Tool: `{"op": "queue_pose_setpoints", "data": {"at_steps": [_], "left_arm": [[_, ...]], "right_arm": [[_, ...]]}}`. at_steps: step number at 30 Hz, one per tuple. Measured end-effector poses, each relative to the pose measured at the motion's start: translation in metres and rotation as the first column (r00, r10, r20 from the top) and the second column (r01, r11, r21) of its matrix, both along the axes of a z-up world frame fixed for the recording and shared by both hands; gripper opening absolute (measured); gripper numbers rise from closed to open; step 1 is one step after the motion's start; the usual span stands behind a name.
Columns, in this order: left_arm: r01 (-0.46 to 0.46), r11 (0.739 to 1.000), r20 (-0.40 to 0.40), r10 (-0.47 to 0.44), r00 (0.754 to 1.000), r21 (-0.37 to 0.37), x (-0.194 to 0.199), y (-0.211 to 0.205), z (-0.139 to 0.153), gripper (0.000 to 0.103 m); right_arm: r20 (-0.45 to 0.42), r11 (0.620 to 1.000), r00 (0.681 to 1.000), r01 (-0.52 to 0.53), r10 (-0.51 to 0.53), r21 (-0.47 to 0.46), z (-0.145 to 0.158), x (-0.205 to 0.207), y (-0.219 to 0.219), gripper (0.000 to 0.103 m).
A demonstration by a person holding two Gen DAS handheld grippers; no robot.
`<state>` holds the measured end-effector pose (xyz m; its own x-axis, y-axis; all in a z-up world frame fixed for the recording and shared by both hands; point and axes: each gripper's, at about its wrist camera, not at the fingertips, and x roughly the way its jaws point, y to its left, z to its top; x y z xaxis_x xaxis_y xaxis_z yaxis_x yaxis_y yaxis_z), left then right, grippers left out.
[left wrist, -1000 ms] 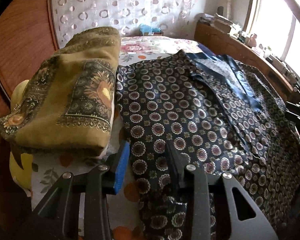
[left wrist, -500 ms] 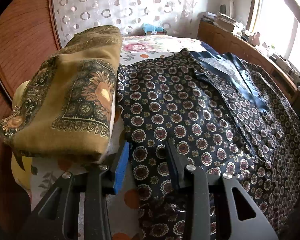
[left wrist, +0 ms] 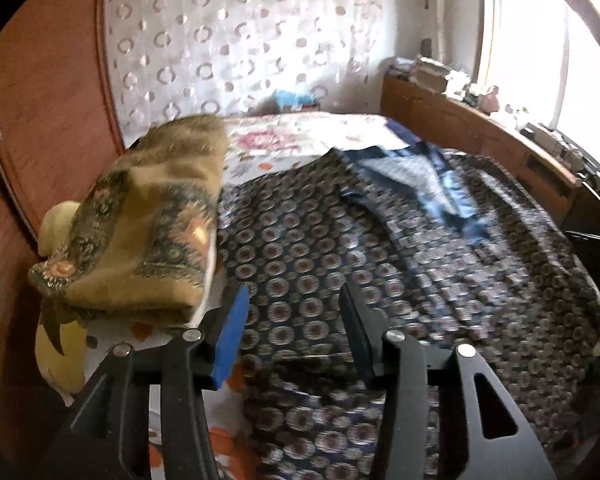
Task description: Fold small clothes
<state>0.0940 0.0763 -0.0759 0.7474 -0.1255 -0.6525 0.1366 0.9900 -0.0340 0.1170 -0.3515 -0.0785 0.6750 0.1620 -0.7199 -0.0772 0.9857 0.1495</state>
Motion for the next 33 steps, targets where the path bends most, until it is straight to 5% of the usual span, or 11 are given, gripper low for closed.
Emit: {"op": "queue_pose_setpoints", "data": {"at_steps": [4,8,13,23,33], "left_arm": [[0.037,0.999,0.033,-0.037,0.999,0.001,-0.012,-0.012,0.009,0.055],[0.081,0.996,0.061,-0.079,0.995,-0.031,-0.021,-0.024,0.015,0.08],[0.088,0.996,0.077,-0.085,0.993,-0.035,-0.026,-0.036,0.018,0.08],[0.103,0.994,0.081,-0.1,0.992,-0.036,-0.032,-0.05,0.017,0.08],[0.124,0.992,0.106,-0.12,0.987,-0.03,-0.043,-0.061,0.022,0.08]], "right_arm": [[-0.032,1.0,0.999,-0.01,0.011,0.016,-0.005,0.003,-0.001,0.045],[-0.017,0.999,0.999,-0.044,0.044,0.004,0.0,0.0,-0.001,0.024],[0.01,0.988,0.998,-0.056,0.059,-0.145,0.007,0.0,0.01,0.003],[0.195,0.96,0.966,-0.121,0.173,-0.251,0.055,-0.016,0.065,0.002],[0.054,0.928,0.952,-0.278,0.3,-0.249,0.007,-0.017,0.106,0.002]]}}
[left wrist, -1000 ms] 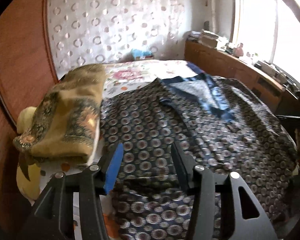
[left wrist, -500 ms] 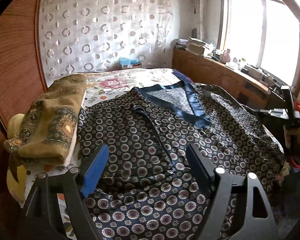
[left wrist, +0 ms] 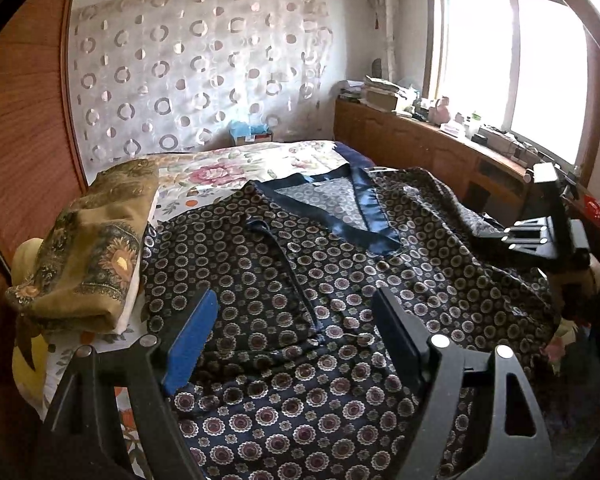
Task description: Fold small clothes
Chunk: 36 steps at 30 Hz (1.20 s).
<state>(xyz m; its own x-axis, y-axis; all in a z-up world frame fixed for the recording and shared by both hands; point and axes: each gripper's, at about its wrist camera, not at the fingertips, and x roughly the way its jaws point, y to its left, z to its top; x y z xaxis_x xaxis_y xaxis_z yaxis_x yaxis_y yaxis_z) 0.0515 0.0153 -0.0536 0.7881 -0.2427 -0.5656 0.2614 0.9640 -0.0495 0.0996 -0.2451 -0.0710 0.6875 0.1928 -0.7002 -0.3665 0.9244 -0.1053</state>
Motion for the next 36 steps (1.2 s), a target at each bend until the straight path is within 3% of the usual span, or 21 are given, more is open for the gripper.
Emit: {"op": "queue_pose_setpoints", "data": {"at_steps": [6,10,13,16,19,24,28,36], "left_arm": [[0.012,1.0,0.014,-0.011,1.0,-0.015,-0.006,-0.006,0.003,0.08],[0.025,1.0,0.014,-0.024,1.0,-0.015,-0.008,-0.012,0.003,0.08],[0.032,0.999,0.014,-0.032,0.999,-0.013,-0.009,-0.016,0.003,0.08],[0.039,0.999,0.015,-0.038,0.999,-0.015,-0.01,-0.02,0.003,0.08],[0.045,0.999,0.015,-0.044,0.999,-0.018,-0.011,-0.023,0.003,0.08],[0.05,0.999,0.011,-0.05,0.999,-0.021,-0.012,-0.026,0.001,0.08],[0.055,0.998,0.004,-0.055,0.998,-0.021,-0.013,-0.029,0.0,0.08],[0.057,0.998,0.0,-0.057,0.998,-0.019,-0.014,-0.031,-0.001,0.08]], "right_arm": [[-0.02,1.0,1.0,0.021,-0.021,0.012,-0.006,0.014,-0.006,0.003],[0.008,0.999,0.999,0.033,-0.034,0.042,0.006,0.0,-0.012,0.03],[0.072,0.996,0.996,0.049,-0.054,0.076,0.025,-0.015,-0.025,0.044],[0.13,0.991,0.986,0.091,-0.103,0.1,0.04,-0.025,-0.045,0.049],[0.133,0.985,0.978,0.153,-0.163,0.082,0.038,-0.02,-0.063,0.052],[0.027,0.964,0.966,0.255,-0.257,0.077,0.007,0.006,-0.084,0.052],[-0.069,0.94,0.948,0.317,-0.31,0.128,-0.013,0.026,-0.104,0.052],[-0.18,0.913,0.933,0.347,-0.313,0.213,-0.018,0.06,-0.118,0.052]]}}
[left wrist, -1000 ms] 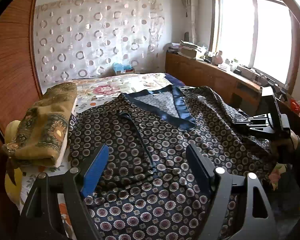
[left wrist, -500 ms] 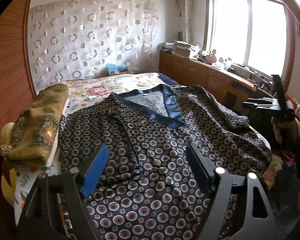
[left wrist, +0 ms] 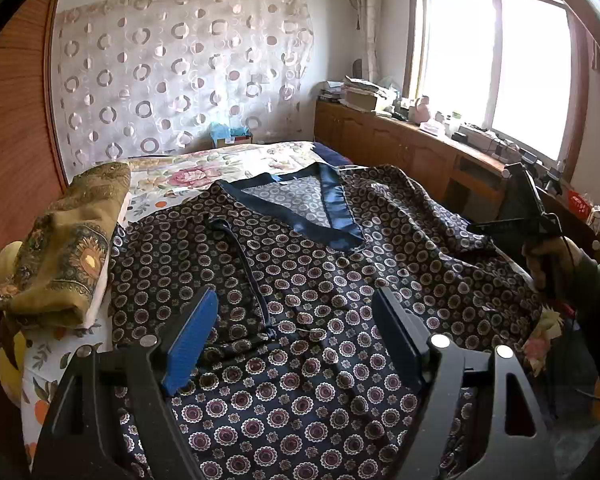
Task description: Fold small clothes
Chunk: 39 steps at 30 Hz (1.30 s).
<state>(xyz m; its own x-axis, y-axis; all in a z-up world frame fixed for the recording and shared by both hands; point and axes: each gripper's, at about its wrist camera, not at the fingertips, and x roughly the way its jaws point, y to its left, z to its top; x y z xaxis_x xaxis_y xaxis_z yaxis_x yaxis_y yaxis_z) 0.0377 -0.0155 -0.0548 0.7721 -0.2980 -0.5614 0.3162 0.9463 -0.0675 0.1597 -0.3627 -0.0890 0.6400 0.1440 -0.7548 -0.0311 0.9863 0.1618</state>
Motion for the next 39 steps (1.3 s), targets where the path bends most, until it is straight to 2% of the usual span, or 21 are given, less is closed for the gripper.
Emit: {"op": "queue_pose_setpoints", "data": {"at_steps": [3,5,6,9,10,14,18,23,28,32,34,37,39], "left_arm": [[0.0,1.0,-0.003,0.0,1.0,0.001,-0.001,-0.001,-0.001,0.08],[-0.002,1.0,-0.004,0.002,1.0,0.0,-0.001,-0.001,-0.001,0.08],[-0.003,1.0,-0.005,0.003,1.0,-0.001,-0.001,0.0,-0.001,0.08],[-0.009,1.0,-0.011,0.009,1.0,-0.003,0.0,0.002,-0.002,0.08],[-0.01,1.0,-0.012,0.01,1.0,-0.004,0.0,0.002,-0.002,0.08],[-0.016,1.0,-0.011,0.016,1.0,-0.006,0.001,0.004,-0.002,0.08],[-0.02,1.0,-0.008,0.02,1.0,-0.006,0.001,0.006,-0.001,0.08],[-0.027,1.0,-0.006,0.027,1.0,-0.008,0.002,0.01,0.0,0.08],[-0.041,0.999,-0.007,0.041,0.999,-0.006,0.002,0.016,0.0,0.08],[-0.05,0.999,-0.007,0.05,0.999,-0.01,0.002,0.021,0.0,0.08],[-0.051,0.999,-0.006,0.051,0.999,-0.014,0.002,0.022,0.0,0.08],[-0.051,0.999,-0.006,0.051,0.999,-0.017,0.001,0.023,0.0,0.08],[-0.051,0.999,-0.007,0.051,0.999,-0.016,0.002,0.023,-0.001,0.08]], "right_arm": [[-0.014,0.999,1.0,-0.022,0.023,0.042,-0.002,0.006,-0.002,0.052],[-0.014,0.997,0.999,-0.04,0.041,0.069,0.0,0.006,-0.006,0.046],[-0.008,0.996,0.999,-0.049,0.05,0.076,0.001,0.005,-0.008,0.036],[0.028,1.0,0.999,-0.022,0.023,-0.016,0.009,0.0,-0.01,0.006],[0.049,0.999,0.998,-0.029,0.03,-0.014,0.013,0.001,-0.01,0.005],[0.162,0.998,0.986,-0.039,0.045,-0.041,0.044,-0.001,-0.001,0.004],[0.256,0.993,0.96,-0.1,0.114,-0.068,0.077,-0.004,0.028,0.004],[0.298,0.964,0.917,-0.24,0.264,-0.115,0.099,-0.003,0.09,0.004],[0.302,0.937,0.887,-0.326,0.35,-0.129,0.097,0.006,0.126,0.004],[0.286,0.933,0.888,-0.336,0.359,-0.126,0.09,0.017,0.121,0.016],[0.279,0.944,0.902,-0.307,0.33,-0.126,0.092,0.017,0.112,0.041],[0.278,0.952,0.911,-0.282,0.304,-0.115,0.095,0.009,0.096,0.042],[0.258,0.957,0.924,-0.252,0.283,-0.146,0.093,0.003,0.093,0.042]]}}
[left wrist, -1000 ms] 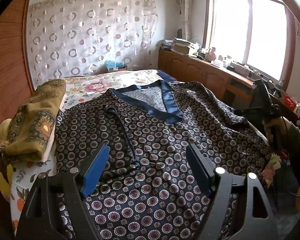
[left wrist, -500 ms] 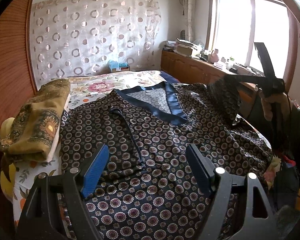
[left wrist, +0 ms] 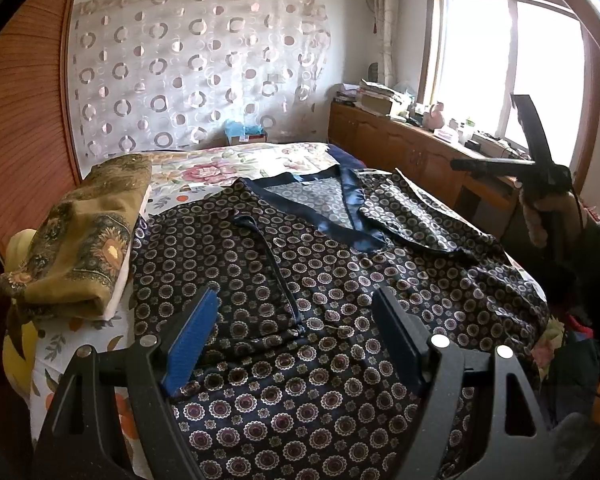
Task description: Fold small clothes
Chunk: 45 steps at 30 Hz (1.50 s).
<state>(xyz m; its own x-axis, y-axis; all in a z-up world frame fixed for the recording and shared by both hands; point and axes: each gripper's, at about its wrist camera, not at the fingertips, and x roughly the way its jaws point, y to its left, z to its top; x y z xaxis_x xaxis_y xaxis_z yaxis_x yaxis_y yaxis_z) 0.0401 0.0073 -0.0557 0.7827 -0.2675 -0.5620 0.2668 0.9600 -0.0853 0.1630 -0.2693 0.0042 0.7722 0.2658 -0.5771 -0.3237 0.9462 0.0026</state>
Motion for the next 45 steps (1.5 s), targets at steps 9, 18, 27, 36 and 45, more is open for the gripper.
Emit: {"op": "queue_pose_setpoints", "data": {"at_steps": [9,18,27,36,45], "left_arm": [[-0.018,1.0,-0.009,0.018,1.0,0.007,0.005,0.004,-0.003,0.08],[-0.027,1.0,-0.012,0.027,1.0,0.006,0.004,0.008,-0.005,0.08],[-0.038,0.999,-0.011,0.039,0.999,0.011,0.008,0.014,-0.005,0.08],[-0.095,0.994,-0.023,0.096,0.995,0.05,0.043,0.042,-0.007,0.08],[-0.172,0.981,-0.051,0.177,0.983,0.087,0.089,0.078,-0.006,0.08]], "right_arm": [[-0.177,0.992,0.982,0.055,-0.074,-0.11,-0.049,0.055,0.017,0.042],[-0.235,0.977,0.966,0.06,-0.108,-0.203,-0.067,0.076,0.016,0.008],[-0.163,0.968,0.964,0.179,-0.208,-0.175,-0.052,0.069,-0.016,0.001],[-0.155,0.966,0.962,0.201,-0.226,-0.165,-0.05,0.086,-0.022,0.037],[-0.218,0.981,0.964,0.12,-0.152,-0.152,-0.067,0.152,-0.005,0.043]]}}
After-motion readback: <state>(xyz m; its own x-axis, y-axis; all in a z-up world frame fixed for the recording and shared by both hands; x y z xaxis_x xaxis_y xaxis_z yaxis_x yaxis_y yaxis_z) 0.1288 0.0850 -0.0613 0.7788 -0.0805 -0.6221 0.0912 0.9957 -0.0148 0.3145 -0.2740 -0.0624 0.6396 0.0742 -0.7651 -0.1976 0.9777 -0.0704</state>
